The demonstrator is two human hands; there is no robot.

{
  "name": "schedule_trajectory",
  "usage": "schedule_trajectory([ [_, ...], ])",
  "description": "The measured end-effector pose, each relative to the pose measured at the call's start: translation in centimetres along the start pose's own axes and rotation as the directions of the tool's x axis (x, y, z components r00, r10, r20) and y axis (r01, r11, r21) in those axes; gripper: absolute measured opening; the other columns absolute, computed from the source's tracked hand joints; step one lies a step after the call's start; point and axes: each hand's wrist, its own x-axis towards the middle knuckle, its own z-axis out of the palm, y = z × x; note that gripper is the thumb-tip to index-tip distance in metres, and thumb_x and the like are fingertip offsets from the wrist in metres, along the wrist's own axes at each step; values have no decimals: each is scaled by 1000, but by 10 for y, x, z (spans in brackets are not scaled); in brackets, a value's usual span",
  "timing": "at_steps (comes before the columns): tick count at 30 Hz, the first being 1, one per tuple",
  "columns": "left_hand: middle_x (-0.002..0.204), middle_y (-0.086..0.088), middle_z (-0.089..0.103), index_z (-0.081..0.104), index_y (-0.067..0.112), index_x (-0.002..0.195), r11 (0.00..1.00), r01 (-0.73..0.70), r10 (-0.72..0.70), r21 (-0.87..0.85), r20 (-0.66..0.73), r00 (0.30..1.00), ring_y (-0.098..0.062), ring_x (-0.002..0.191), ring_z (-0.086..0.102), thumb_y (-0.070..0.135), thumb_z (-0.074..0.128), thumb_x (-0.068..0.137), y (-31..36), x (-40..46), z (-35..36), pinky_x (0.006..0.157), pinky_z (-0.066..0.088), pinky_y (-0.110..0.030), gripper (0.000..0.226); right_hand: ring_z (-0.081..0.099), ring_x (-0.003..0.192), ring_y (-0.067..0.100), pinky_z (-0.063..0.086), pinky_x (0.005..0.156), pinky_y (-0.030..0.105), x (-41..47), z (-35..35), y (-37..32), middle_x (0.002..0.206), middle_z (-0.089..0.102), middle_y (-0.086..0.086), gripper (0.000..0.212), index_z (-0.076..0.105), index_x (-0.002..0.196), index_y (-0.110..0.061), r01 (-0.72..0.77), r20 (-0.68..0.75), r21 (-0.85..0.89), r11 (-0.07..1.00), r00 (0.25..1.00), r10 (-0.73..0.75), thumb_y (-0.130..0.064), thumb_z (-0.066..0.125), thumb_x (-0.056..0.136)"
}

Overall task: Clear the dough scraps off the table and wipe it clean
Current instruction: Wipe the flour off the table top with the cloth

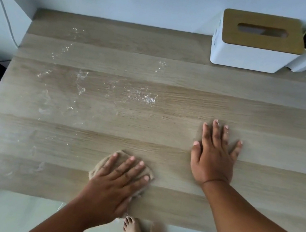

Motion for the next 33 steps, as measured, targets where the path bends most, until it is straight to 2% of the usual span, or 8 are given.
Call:
schedule_trajectory([
  [4,172,-3,18,23,26,164,956,290,-290,-47,9,957,-27,159,13,41,40,98,-32,16,-10,119,25,-65,69,1,160,25,1,122,69,-1,0,-1,174,6,-2,67,22,163,-27,2,-16,-5,1000,1000,-2,-46,25,99],
  [9,173,-4,9,15,28,164,695,711,-713,-105,26,701,-30,160,0,46,24,94,-59,93,-19,125,3,-62,73,1,160,26,1,122,69,-1,-1,-2,174,7,-1,67,23,163,-26,5,-18,-13,1000,1000,-5,-45,25,99],
  [11,173,0,0,5,31,164,702,701,-703,-125,39,710,-30,159,-8,48,18,94,-62,131,-23,125,-2,-62,73,0,160,25,1,122,69,-1,-1,-2,174,7,-1,68,23,163,-26,3,-15,-16,1000,1000,-4,-46,24,99],
  [14,172,1,-6,0,34,163,830,549,-550,-100,28,835,-30,158,-14,49,15,98,-50,166,-26,124,-6,-62,69,1,160,25,2,122,69,-1,-1,-3,174,8,-2,68,24,163,-25,0,-19,-20,1000,1000,0,-46,25,98],
  [19,172,1,15,18,31,164,973,228,-228,-21,0,974,-28,160,5,45,32,100,-29,135,-18,125,8,-61,67,2,160,25,4,122,69,-1,-1,-2,174,8,-2,67,25,162,-26,-4,-23,-21,1000,1000,3,-46,27,98],
  [23,171,0,18,17,31,164,934,356,-358,-38,-31,933,-23,160,9,46,35,100,-61,85,-16,126,12,-58,69,1,160,26,3,122,70,-1,0,-1,174,7,-2,67,24,163,-26,3,-20,-18,1000,1000,-3,-46,26,99],
  [29,173,0,7,12,28,165,707,695,-698,-130,26,715,-26,160,-2,45,23,94,-99,146,-34,127,-3,-58,73,0,160,24,2,122,69,-1,1,-1,174,7,-3,67,24,163,-27,0,-24,-5,1000,1000,0,-46,28,99],
  [33,173,4,1,2,35,164,832,547,-548,-87,14,836,-25,160,-5,49,16,99,-96,201,-41,126,-6,-58,68,-1,160,24,2,122,69,-1,1,-1,174,7,-2,67,22,163,-28,-3,-16,-6,1000,1000,3,-46,25,99],
])
